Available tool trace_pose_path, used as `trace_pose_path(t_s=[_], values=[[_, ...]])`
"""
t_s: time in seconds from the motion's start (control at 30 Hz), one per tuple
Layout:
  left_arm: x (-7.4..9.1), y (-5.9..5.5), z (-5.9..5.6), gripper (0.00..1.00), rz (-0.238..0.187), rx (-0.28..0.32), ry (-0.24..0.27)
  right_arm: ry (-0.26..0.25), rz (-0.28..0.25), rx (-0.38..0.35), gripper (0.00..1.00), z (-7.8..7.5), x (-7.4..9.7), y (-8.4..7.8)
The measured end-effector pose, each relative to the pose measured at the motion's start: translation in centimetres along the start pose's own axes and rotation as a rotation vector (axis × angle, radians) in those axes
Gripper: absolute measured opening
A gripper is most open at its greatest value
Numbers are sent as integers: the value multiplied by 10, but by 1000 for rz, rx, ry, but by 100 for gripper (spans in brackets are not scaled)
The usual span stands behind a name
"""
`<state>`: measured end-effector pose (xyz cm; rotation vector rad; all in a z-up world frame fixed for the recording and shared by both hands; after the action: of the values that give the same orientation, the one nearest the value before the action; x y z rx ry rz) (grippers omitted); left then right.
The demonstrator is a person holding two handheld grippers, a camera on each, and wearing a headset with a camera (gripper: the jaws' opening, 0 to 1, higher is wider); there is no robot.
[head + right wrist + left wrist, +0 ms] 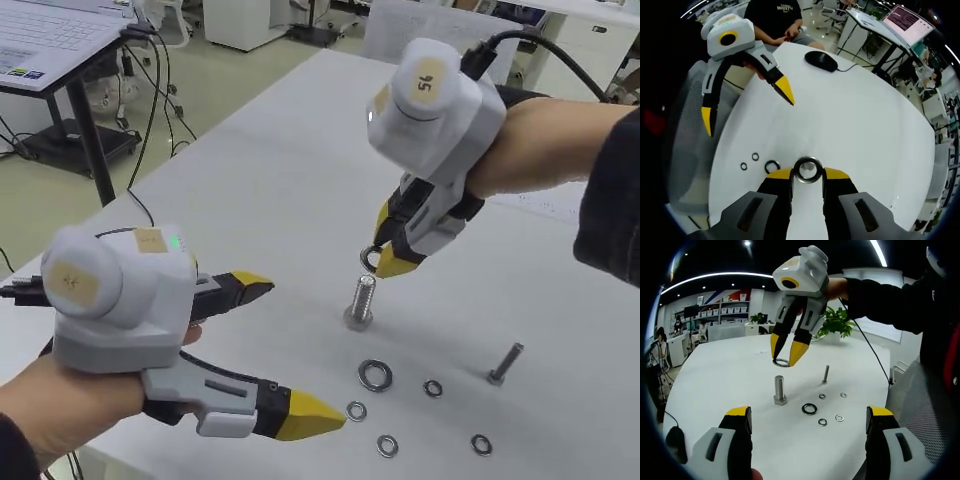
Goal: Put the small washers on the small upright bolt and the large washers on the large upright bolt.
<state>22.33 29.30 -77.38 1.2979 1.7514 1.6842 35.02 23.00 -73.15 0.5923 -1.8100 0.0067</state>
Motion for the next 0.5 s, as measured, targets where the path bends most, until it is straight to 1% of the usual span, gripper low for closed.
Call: trace_pose_path(t_s=[0.5], values=[[2, 1, 3, 95, -10, 4, 11, 41, 34, 5, 23, 4, -18, -2]])
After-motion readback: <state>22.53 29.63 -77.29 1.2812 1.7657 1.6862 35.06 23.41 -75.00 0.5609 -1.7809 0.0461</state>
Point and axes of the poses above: the centre of the closed fingertips' face, and the gripper's own axes: x roughly backward along the fingers, z roughly to its left, y roughly out of its top, the point moved 5 cm from there along x, roughly backward along the fingers, and after that the axes turned 13 degrees about -y, right-handed, at the moved point
